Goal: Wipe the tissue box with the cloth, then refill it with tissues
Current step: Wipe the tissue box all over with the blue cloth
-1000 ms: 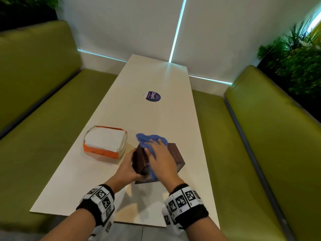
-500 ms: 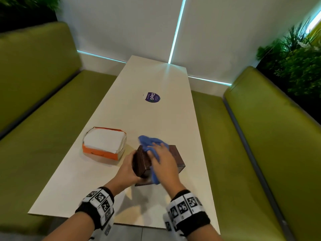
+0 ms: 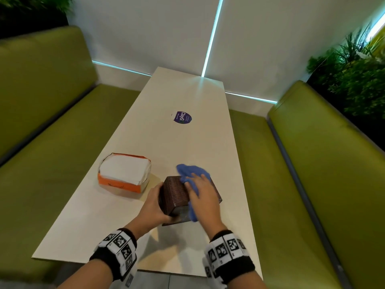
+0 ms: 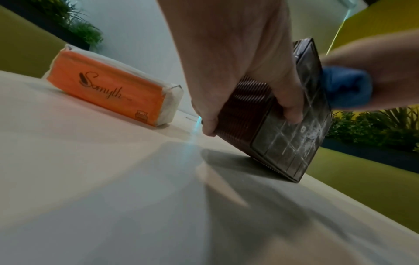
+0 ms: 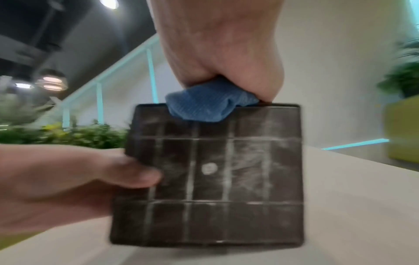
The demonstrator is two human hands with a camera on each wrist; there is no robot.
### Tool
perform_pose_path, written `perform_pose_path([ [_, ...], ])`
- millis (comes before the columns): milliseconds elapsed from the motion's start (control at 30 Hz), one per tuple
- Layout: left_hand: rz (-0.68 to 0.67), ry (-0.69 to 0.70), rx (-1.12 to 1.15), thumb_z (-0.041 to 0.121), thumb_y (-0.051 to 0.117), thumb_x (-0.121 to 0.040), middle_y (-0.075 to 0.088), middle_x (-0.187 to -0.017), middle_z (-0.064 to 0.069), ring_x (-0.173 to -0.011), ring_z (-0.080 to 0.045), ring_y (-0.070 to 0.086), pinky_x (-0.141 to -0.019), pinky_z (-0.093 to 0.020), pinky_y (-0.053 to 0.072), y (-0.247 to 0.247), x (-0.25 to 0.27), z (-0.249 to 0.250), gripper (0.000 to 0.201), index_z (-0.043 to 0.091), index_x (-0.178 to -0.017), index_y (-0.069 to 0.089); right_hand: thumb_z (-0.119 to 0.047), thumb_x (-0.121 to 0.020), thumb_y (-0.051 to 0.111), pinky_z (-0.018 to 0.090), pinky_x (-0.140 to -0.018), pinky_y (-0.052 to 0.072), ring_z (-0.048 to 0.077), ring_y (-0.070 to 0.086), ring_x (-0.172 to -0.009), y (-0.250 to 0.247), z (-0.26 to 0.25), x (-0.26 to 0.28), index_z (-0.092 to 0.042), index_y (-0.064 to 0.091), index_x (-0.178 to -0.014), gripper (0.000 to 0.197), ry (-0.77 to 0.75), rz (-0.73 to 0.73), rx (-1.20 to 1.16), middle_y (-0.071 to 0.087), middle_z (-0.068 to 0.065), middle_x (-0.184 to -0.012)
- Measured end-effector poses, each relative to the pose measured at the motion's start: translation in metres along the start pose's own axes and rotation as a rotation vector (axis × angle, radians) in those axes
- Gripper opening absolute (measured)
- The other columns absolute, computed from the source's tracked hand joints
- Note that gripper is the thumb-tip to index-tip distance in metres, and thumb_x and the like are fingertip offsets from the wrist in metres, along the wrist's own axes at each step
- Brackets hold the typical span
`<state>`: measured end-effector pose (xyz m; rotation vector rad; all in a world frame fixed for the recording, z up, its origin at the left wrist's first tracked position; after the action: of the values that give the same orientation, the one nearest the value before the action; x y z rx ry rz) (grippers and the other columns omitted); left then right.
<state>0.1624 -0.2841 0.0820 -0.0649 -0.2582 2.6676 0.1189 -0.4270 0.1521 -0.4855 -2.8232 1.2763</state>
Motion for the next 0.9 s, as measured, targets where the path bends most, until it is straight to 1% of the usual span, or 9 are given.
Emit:
perform_pose_path([
  [67,-0.002,-0.004,0.003,0.041,0.088,-0.033,0.05,-0.121,0.004,-0.111,0.011,0.051,-0.091,-0.01,0.045,0.001,0.0,0.005,0.105,0.03,-0.124,0.036,-0.031,-0.1,0.046,0.031,-0.109,0.037,0.017,0.043,-0.135,-0.02,0.029,-0.007,-0.024,0.062,-0.125,0.03,0.1,0.085,-0.021,0.056,-0.003,-0.138],
  [133,-0.015,-0.002,-0.017,0.042,0.086,-0.034,0.048,-0.118,0.009,-0.106,0.016,0.049,-0.088,-0.004,0.041,0.004,-0.002,0.013,0.104,0.028,-0.125,0.037,-0.034,-0.1,0.046,0.028,-0.087,0.049,0.02,0.061,-0.111,-0.033,0.053,-0.012,-0.025,0.066,-0.114,0.026,0.196,0.132,-0.093,0.067,0.0,-0.116],
  [233,-0.015,-0.018,-0.126,0.043,0.089,-0.036,0.045,-0.129,0.0,-0.122,-0.012,0.047,-0.103,-0.031,0.043,0.007,-0.011,0.012,0.115,0.026,-0.137,0.037,-0.04,-0.099,0.044,0.024,-0.067,0.045,0.021,0.064,-0.086,-0.041,0.07,-0.016,-0.02,0.066,-0.103,0.031,0.297,0.111,-0.17,0.069,0.004,-0.09],
  [433,-0.034,-0.064,-0.132,0.037,0.092,-0.038,0.043,-0.132,0.0,-0.125,-0.015,0.045,-0.108,-0.037,0.042,0.007,-0.012,0.008,0.12,0.023,-0.141,0.034,-0.045,-0.098,0.043,0.041,-0.08,0.057,0.026,0.067,-0.083,-0.037,0.094,-0.017,-0.023,0.064,-0.103,0.031,0.393,0.114,-0.263,0.07,0.009,-0.09],
  [567,-0.046,-0.109,-0.022,0.037,0.093,-0.035,0.046,-0.134,0.001,-0.126,-0.014,0.046,-0.104,-0.031,0.042,0.001,-0.004,-0.003,0.122,0.021,-0.142,0.035,-0.043,-0.098,0.046,0.037,-0.063,0.056,0.026,0.063,-0.067,-0.031,0.101,-0.019,-0.012,0.063,-0.114,0.039,0.489,0.029,-0.542,0.069,0.013,-0.093],
  [633,-0.035,-0.16,0.133,0.03,0.095,-0.036,0.052,-0.131,0.005,-0.122,-0.009,0.049,-0.098,-0.029,0.045,-0.006,0.003,-0.009,0.115,0.028,-0.137,0.039,-0.045,-0.097,0.044,0.05,-0.079,0.055,0.044,0.064,-0.084,-0.026,0.1,-0.017,-0.011,0.056,-0.127,0.047,0.528,-0.024,-0.78,0.067,0.016,-0.119],
  [700,-0.012,-0.213,0.324,0.024,0.097,-0.037,0.056,-0.13,0.003,-0.121,-0.01,0.052,-0.096,-0.036,0.05,-0.015,0.009,-0.015,0.116,0.029,-0.137,0.039,-0.042,-0.099,0.041,0.067,-0.101,0.036,0.059,0.049,-0.093,-0.026,0.108,-0.009,-0.017,0.048,-0.138,0.046,0.556,-0.041,-0.992,0.058,0.028,-0.126],
  [800,0.008,-0.253,0.591,0.022,0.1,-0.034,0.06,-0.13,-0.005,-0.115,-0.025,0.063,-0.086,-0.039,0.057,-0.026,0.011,-0.014,0.116,0.024,-0.136,0.044,-0.04,-0.099,0.044,0.052,-0.096,0.049,0.036,0.06,-0.086,-0.025,0.118,0.01,-0.025,0.05,-0.136,0.04,0.628,-0.01,-1.304,0.062,0.031,-0.109],
  [900,-0.037,-0.239,0.727,0.026,0.1,-0.034,0.064,-0.128,-0.01,-0.111,-0.026,0.067,-0.078,-0.035,0.06,-0.024,0.009,0.001,0.109,0.02,-0.131,0.05,-0.046,-0.089,0.058,0.053,-0.091,0.054,0.034,0.068,-0.103,-0.01,0.099,0.031,-0.018,0.057,-0.122,0.044,0.646,-0.116,-1.374,0.068,0.018,-0.114],
])
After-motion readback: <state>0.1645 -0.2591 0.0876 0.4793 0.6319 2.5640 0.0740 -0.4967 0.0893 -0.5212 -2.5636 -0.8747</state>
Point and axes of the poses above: each hand's wrist, its own x-axis away from the middle knuckle, its own y-axis out of the palm, z = x × y, the point moved 9 cm from there along -x, towards the middle knuckle
